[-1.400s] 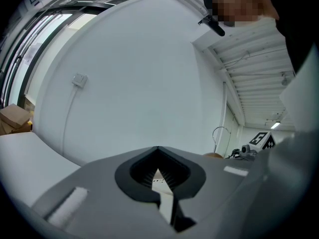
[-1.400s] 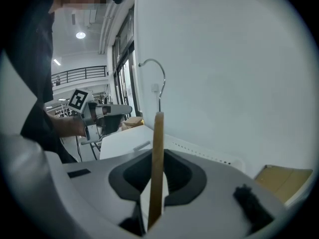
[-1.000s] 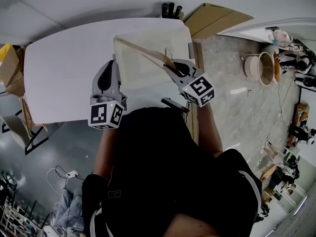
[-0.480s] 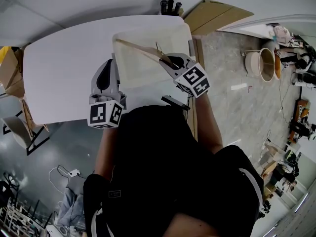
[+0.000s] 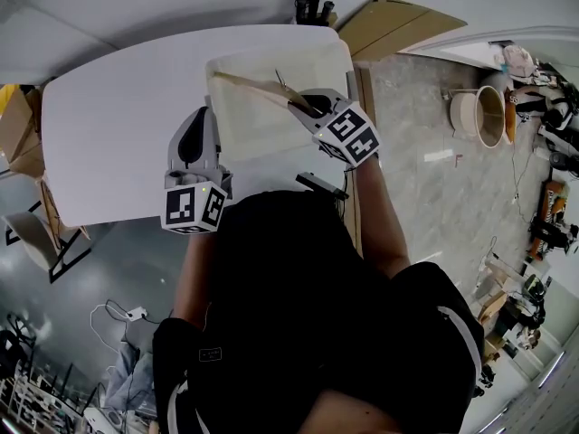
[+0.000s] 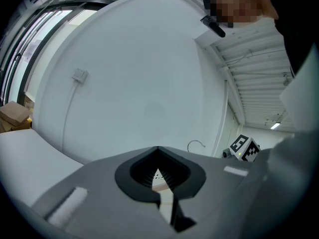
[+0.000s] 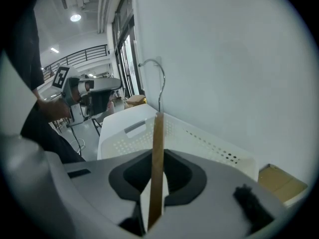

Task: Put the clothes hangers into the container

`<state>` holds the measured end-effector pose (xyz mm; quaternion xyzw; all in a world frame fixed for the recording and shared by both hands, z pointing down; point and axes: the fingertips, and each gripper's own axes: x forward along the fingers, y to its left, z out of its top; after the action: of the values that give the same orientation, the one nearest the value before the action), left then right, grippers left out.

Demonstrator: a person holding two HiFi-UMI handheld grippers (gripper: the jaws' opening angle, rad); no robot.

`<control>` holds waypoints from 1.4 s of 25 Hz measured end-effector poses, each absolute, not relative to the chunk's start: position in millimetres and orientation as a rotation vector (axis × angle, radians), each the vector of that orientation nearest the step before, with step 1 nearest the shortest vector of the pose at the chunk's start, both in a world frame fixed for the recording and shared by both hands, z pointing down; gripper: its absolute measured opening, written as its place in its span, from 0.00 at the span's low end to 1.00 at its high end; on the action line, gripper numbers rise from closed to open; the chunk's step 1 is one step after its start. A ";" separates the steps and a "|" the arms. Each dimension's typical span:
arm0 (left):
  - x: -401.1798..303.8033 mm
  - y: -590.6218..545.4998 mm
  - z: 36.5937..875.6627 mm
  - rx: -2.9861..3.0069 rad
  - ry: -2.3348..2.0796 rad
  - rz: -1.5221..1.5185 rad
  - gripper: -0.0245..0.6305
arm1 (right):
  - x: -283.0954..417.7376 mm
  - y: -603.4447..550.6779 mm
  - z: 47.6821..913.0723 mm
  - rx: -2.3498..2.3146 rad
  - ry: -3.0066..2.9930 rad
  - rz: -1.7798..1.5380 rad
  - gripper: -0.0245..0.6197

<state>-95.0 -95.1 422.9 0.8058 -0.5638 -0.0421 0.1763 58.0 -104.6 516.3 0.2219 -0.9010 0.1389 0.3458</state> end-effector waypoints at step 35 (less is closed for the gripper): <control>-96.5 -95.1 431.5 2.276 -1.581 -0.084 0.04 | 43.0 -108.0 560.2 0.480 -2.205 0.326 0.13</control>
<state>-96.5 -95.1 431.5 0.8070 -0.5606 -0.0296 0.1833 43.0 -108.0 560.2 0.1914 -0.8787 0.1301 0.4176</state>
